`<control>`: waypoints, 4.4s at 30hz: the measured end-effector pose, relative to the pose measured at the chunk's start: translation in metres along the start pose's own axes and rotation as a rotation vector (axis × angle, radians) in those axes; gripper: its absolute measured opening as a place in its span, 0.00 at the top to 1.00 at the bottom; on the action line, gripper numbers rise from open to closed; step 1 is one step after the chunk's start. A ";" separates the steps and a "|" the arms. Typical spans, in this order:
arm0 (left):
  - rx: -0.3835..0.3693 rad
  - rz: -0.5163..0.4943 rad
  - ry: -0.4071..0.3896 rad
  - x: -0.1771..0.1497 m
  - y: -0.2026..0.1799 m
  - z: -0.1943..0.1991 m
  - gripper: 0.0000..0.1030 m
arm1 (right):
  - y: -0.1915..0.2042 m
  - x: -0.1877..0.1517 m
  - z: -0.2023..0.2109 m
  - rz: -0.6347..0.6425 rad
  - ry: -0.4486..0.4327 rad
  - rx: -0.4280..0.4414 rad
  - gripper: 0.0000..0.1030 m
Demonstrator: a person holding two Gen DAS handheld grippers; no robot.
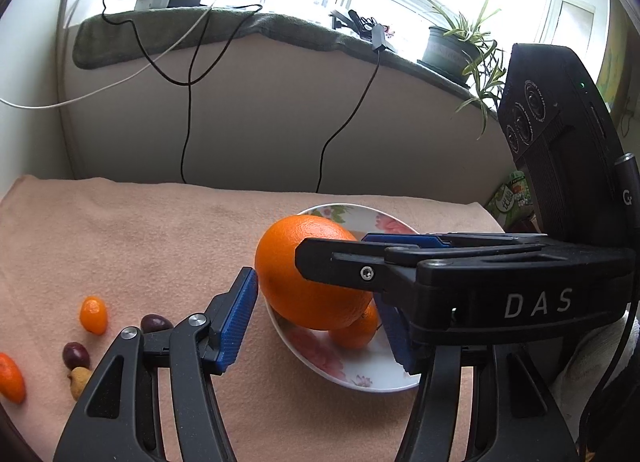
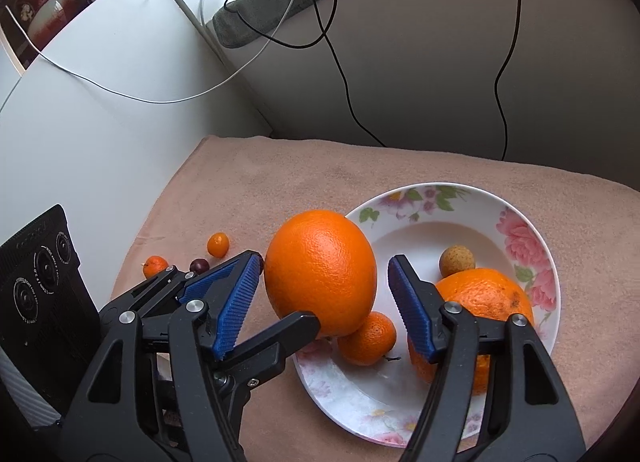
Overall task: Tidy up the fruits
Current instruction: 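Carry the large orange in the right gripper onto the white plate, then open the right gripper and move both tools back to the loose fruit, then grasp the mandarin with the left gripper while the right grasps a dark plum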
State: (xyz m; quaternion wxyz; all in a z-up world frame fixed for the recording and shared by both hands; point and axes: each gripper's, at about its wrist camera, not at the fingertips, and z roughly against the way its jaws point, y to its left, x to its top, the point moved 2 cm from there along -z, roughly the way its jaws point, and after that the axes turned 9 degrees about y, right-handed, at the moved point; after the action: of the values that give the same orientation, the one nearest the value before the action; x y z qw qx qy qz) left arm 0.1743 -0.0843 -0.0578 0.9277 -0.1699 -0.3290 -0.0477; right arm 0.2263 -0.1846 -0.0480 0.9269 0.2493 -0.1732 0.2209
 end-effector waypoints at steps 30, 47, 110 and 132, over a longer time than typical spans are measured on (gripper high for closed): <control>0.029 0.052 -0.042 -0.031 0.020 0.057 0.23 | 0.041 -0.035 0.055 0.114 -0.188 -0.221 0.18; 0.137 0.067 -0.070 -0.058 0.040 0.092 0.23 | 0.071 -0.063 0.052 0.171 -0.230 -0.274 0.04; 0.265 0.328 -0.002 -0.108 0.198 0.096 0.48 | 0.124 -0.047 -0.114 0.250 0.049 -0.123 0.60; 0.280 0.318 0.009 -0.107 0.199 0.088 0.64 | 0.130 -0.043 -0.129 0.286 0.063 -0.146 0.73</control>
State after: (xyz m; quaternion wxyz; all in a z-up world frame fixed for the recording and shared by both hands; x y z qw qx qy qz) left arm 0.0787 0.1309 -0.1170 0.9396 -0.0891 -0.2973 0.1446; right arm 0.1533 -0.0279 -0.1217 0.9066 0.1471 -0.1935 0.3450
